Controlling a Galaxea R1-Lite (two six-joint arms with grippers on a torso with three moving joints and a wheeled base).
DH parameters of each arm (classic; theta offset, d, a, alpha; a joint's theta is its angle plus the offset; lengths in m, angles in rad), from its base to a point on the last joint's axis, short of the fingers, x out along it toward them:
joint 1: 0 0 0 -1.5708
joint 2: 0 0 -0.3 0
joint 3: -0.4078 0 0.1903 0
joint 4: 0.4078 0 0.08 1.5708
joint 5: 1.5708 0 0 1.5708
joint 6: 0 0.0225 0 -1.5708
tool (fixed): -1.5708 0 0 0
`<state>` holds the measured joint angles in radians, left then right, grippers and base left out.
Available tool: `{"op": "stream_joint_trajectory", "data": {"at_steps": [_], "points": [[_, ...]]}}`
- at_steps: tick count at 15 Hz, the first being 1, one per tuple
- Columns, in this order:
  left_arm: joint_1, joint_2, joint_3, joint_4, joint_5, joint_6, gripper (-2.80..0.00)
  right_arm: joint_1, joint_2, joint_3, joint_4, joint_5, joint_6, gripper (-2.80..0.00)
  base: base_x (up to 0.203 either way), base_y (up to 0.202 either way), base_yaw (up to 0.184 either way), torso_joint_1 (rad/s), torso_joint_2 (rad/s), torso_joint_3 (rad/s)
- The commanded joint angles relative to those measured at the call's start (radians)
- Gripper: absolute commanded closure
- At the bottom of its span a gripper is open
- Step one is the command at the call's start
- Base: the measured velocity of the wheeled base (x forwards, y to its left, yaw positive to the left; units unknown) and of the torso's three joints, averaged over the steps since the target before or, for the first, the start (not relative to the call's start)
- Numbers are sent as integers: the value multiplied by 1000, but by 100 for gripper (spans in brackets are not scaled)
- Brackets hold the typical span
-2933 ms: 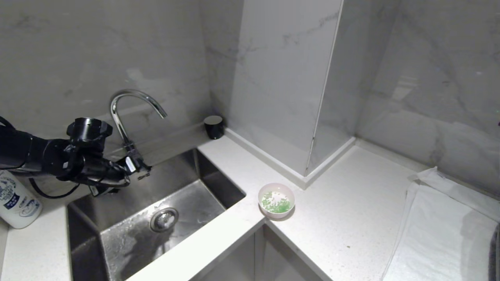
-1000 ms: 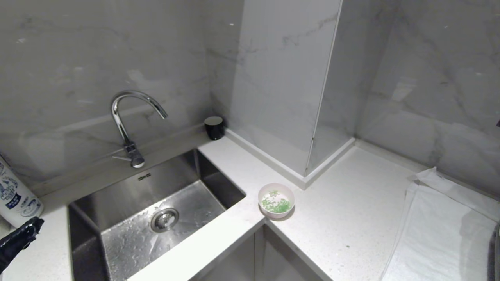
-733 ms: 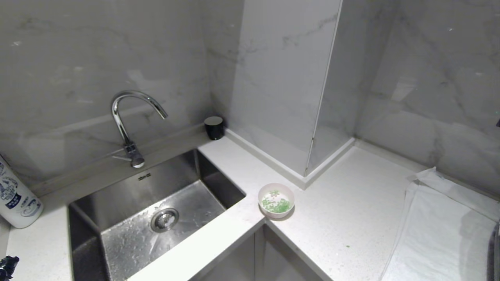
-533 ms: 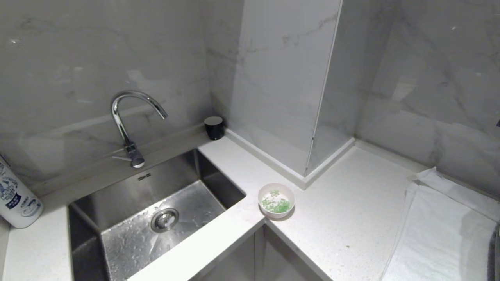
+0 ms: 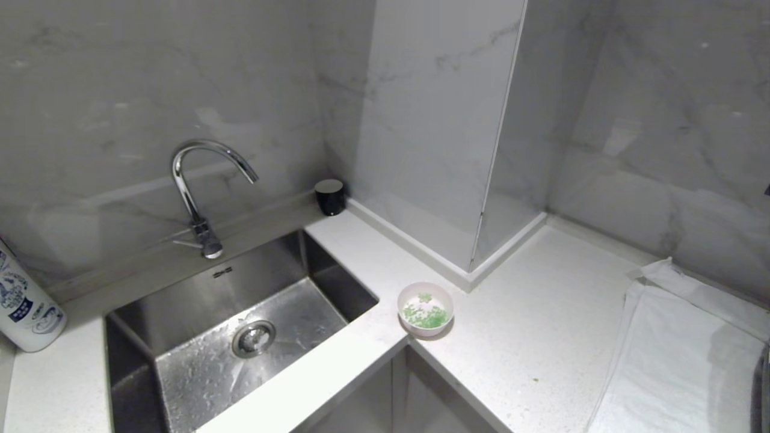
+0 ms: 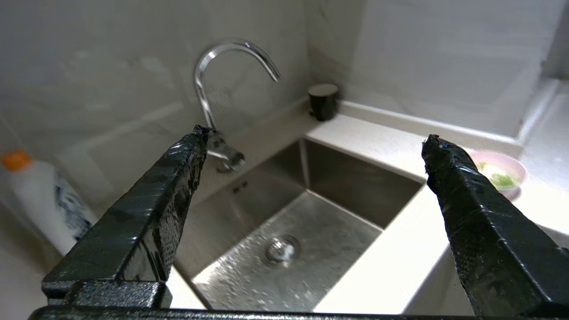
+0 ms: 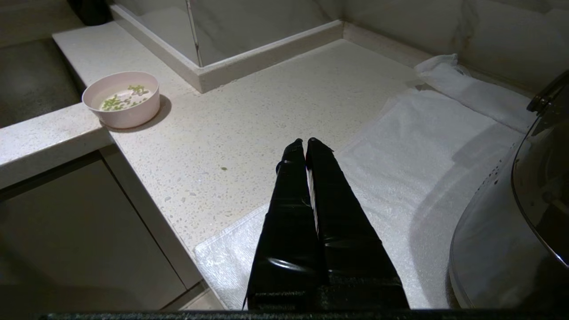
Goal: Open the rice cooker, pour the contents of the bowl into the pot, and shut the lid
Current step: Pour the water from the bowl into the rice cooker
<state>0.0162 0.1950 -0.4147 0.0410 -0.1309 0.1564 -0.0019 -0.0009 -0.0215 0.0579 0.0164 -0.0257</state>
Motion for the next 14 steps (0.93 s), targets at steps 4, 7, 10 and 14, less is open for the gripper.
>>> {"op": "stream_joint_trajectory", "data": {"at_steps": [4, 7, 10, 14], "points": [[-15, -190, 234, 52, -3, -6, -280, 0, 0, 0, 0, 0, 0, 0, 0, 0, 0, 0, 0, 0], [-14, -200, 311, 54, 9, -21, -280, 0, 1, 0, 0, 0, 0, 0, 0, 0, 0, 0, 0, 0], [-14, -200, 347, 51, 7, -27, -280, 0, -1, 0, 0, 0, 0, 0, 0, 0, 0, 0, 0, 0], [-13, -198, 347, 53, 37, -52, -280, 0, 1, 0, 0, 0, 0, 0, 0, 0, 0, 0, 0, 0]]}}
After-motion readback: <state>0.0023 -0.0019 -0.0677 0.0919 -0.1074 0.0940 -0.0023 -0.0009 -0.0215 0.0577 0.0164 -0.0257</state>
